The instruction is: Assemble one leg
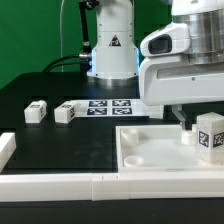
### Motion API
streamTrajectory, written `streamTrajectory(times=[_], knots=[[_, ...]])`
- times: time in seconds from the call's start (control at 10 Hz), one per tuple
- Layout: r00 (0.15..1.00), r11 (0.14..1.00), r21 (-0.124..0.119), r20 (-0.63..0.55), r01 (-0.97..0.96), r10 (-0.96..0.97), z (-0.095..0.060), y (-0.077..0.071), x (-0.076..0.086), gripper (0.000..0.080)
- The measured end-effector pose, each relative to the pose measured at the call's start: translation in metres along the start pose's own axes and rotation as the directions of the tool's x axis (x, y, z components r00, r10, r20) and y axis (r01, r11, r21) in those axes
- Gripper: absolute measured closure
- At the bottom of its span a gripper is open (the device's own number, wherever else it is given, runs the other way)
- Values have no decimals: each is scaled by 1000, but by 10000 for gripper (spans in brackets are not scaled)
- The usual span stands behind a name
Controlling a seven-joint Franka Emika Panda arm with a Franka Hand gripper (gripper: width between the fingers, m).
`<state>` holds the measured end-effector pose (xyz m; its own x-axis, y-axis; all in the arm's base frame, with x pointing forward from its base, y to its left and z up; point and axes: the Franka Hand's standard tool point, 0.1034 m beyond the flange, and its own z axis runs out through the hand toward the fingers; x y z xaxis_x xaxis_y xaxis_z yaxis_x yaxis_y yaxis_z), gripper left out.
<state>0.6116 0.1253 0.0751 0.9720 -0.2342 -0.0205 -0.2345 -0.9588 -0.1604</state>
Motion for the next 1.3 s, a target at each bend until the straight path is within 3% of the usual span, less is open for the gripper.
streamTrajectory(times=[0.2,0.3,0.4,0.7,0.8,0.9,1.0,1.1,1.3], knots=[[919,920,-28,-37,391,-392,0,7,8,150],[872,874,-50,-63,483,-486,0,6,11,150],[769,770,-77,-51,633,-637,-1,8,13,150],[758,759,-77,-49,647,-651,0,9,13,150],[758,759,-77,-49,646,-651,0,9,13,237],[758,759,-77,-49,646,-650,0,9,13,375],[758,759,-77,-49,646,-650,0,9,13,375],[767,769,-76,-50,635,-639,0,9,13,506],[785,786,-74,-52,613,-617,0,9,13,505]])
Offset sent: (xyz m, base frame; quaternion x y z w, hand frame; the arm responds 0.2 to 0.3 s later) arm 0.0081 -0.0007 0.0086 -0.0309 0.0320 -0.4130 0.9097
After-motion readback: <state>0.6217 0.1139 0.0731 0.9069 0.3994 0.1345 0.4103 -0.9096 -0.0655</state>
